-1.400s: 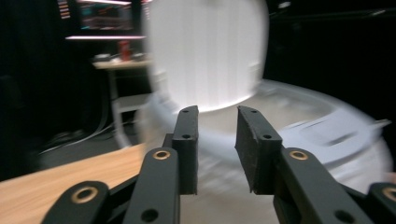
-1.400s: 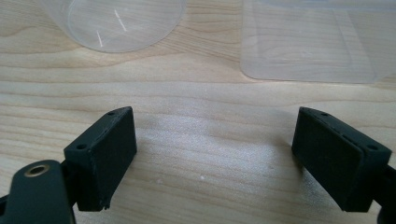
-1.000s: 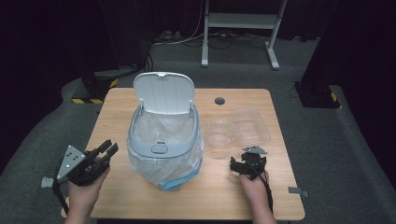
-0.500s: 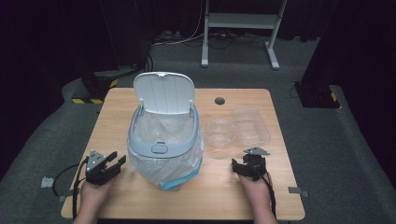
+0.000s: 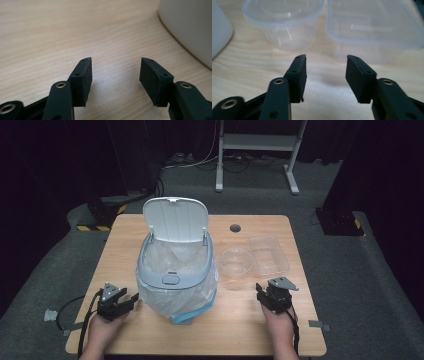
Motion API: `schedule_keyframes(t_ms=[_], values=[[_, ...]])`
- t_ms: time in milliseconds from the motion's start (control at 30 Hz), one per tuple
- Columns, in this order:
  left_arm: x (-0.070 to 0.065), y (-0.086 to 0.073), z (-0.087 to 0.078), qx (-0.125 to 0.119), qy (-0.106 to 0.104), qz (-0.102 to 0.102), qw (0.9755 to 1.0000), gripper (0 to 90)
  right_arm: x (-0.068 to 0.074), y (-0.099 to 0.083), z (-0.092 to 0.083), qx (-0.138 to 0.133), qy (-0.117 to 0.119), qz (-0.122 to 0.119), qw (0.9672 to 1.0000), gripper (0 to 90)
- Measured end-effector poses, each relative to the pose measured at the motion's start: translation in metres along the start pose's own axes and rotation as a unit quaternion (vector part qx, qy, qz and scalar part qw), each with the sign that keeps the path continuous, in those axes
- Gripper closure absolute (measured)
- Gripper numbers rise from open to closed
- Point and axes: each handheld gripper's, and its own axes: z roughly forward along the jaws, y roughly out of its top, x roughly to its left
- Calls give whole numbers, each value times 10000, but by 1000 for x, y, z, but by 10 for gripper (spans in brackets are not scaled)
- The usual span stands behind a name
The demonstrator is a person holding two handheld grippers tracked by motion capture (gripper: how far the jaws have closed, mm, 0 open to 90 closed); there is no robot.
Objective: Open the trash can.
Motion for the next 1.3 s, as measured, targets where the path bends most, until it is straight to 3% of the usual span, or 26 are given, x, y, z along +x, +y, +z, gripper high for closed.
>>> schedule_keyframes(t_ms=[33,133,167,200,233,300,500,933,1300], values=[[-3,1,3,167,-6,73,9998,412,1,8,-4,-135,-73,-37,9999,578],[-3,1,3,157,32,164,9997,411,-4,15,-1,-187,-153,-42,9997,595],[-3,1,3,163,18,151,9998,408,-13,21,4,-162,-259,25,9995,604],[-3,1,3,163,18,151,9998,404,-13,21,4,-162,-259,25,9995,604],[-4,0,2,162,10,136,9998,402,-27,26,10,-233,-334,205,9990,612],[-5,0,2,162,26,150,9998,402,-35,30,14,-275,-397,298,9984,619],[-3,1,3,172,17,118,9998,399,-48,33,28,-81,-527,309,9981,621],[-5,1,2,169,76,194,9996,406,-34,13,19,-191,-415,134,9989,626],[-5,1,3,162,33,177,9997,408,-17,-6,22,106,-334,-66,9994,614]])
